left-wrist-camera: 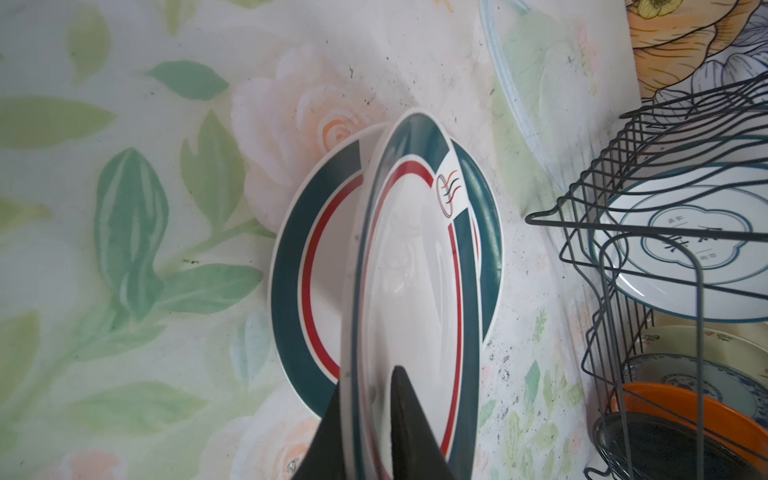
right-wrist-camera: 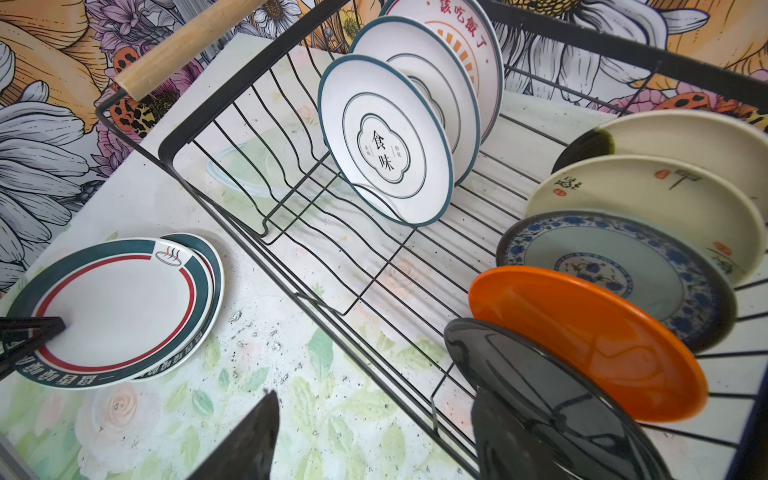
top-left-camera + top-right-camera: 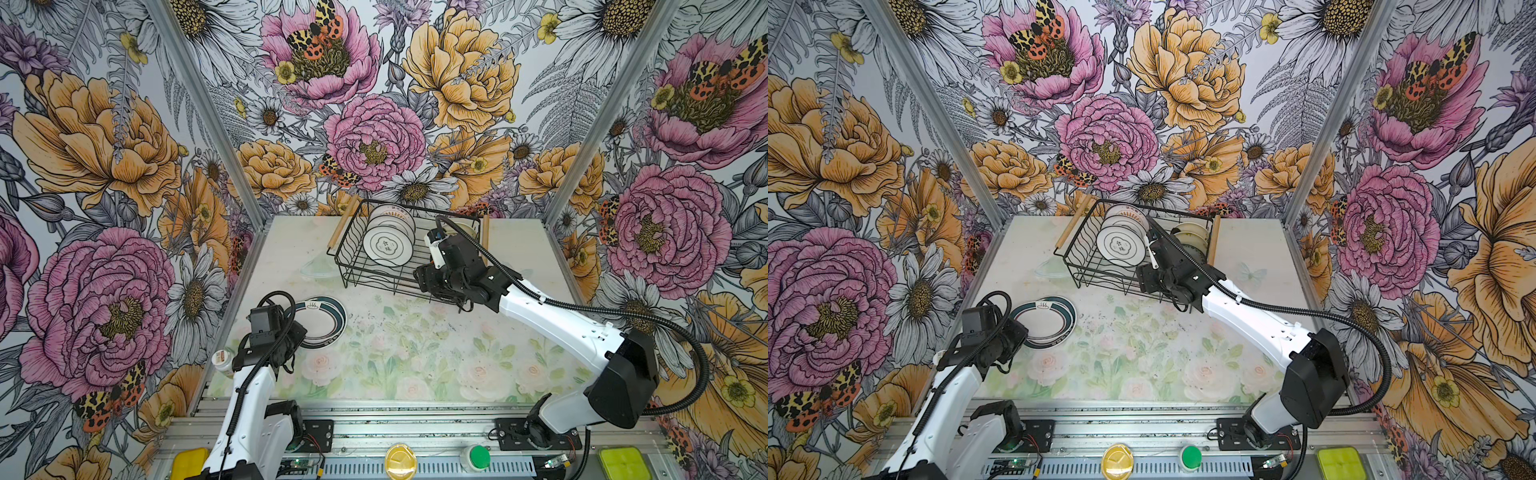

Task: Unload the plates from the dish rack
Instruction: 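Lay the plate onto the first plate on the table with the left gripper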

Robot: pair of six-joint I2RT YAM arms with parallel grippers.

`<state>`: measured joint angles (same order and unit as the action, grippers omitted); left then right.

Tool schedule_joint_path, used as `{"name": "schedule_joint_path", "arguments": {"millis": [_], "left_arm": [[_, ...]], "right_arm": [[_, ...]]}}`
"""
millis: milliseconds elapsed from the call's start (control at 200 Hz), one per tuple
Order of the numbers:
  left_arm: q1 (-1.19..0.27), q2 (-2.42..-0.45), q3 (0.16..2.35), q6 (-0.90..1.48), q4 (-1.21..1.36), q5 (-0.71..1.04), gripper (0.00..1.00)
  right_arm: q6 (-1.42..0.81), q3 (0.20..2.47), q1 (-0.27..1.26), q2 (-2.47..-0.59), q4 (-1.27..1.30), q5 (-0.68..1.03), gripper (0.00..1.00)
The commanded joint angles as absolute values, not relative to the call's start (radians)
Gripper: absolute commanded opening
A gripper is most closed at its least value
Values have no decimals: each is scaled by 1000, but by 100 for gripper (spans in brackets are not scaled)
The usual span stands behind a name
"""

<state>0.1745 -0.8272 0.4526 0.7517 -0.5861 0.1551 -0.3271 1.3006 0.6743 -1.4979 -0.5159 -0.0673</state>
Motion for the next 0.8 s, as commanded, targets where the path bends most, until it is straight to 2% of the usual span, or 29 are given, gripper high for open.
{"name": "schedule_joint_path", "arguments": {"millis": [0, 375, 796], "left_arm": [[180, -833, 439, 739, -566, 161, 23], [181, -865, 434, 736, -565, 143, 41], [182, -924, 439, 735, -566, 124, 49]], "right_arm": [[-318, 1340, 669, -1511, -511, -44, 75], [-311, 1352, 665, -1516, -511, -32, 75], [-312, 1335, 658, -1516, -508, -20, 75]]}}
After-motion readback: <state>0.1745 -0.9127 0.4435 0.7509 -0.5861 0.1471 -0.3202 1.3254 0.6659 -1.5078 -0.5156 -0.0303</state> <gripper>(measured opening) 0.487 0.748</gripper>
